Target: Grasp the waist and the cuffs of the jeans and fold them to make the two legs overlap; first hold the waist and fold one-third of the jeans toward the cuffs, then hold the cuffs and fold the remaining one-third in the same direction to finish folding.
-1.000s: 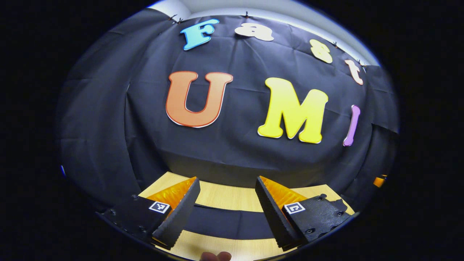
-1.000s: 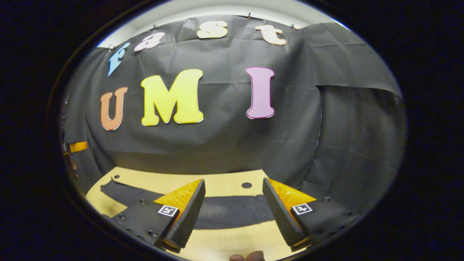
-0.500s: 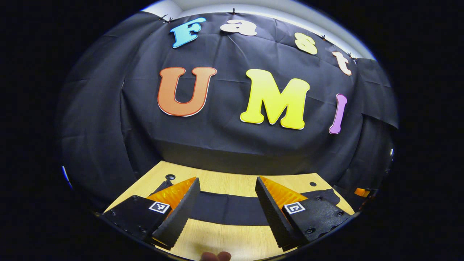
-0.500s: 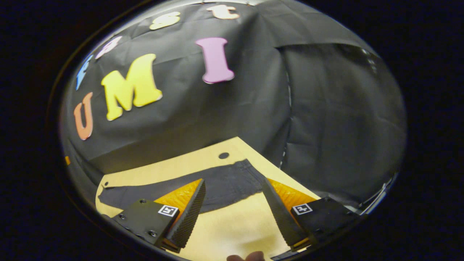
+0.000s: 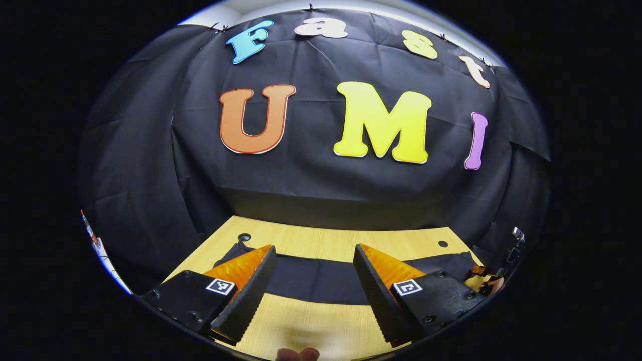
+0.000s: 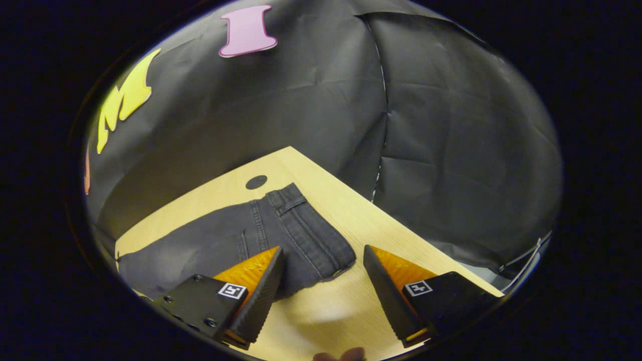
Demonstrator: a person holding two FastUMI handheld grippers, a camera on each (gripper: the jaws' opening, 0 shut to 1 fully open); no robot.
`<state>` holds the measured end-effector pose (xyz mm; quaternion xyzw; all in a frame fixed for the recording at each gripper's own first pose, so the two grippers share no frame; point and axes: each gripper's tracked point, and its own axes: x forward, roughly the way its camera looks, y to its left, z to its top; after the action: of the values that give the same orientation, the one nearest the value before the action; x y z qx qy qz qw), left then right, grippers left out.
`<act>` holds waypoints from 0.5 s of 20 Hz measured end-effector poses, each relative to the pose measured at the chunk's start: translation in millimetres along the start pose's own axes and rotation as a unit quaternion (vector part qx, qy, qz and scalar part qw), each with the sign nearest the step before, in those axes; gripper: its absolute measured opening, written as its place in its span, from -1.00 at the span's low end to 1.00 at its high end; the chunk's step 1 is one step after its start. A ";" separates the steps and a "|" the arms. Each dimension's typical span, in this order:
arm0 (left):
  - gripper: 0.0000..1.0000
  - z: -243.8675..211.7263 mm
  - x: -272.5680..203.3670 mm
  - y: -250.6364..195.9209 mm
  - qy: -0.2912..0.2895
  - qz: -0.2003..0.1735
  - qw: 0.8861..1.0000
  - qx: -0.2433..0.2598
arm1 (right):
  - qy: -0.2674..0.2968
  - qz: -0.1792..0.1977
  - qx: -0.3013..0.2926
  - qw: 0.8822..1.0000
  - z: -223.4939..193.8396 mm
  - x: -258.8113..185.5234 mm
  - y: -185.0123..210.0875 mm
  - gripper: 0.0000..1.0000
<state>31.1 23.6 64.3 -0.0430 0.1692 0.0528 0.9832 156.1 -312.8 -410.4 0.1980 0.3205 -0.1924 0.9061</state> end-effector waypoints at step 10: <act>0.98 -10.7 -0.2 1.5 0.018 0.016 1.000 -0.015 | 0.030 0.060 0.002 0.998 -1.6 11.1 9.3 0.01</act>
<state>27.2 24.0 54.3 -0.0560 0.1869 0.0699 0.9783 167.8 -306.7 -416.7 0.2245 0.3352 -0.1326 0.9054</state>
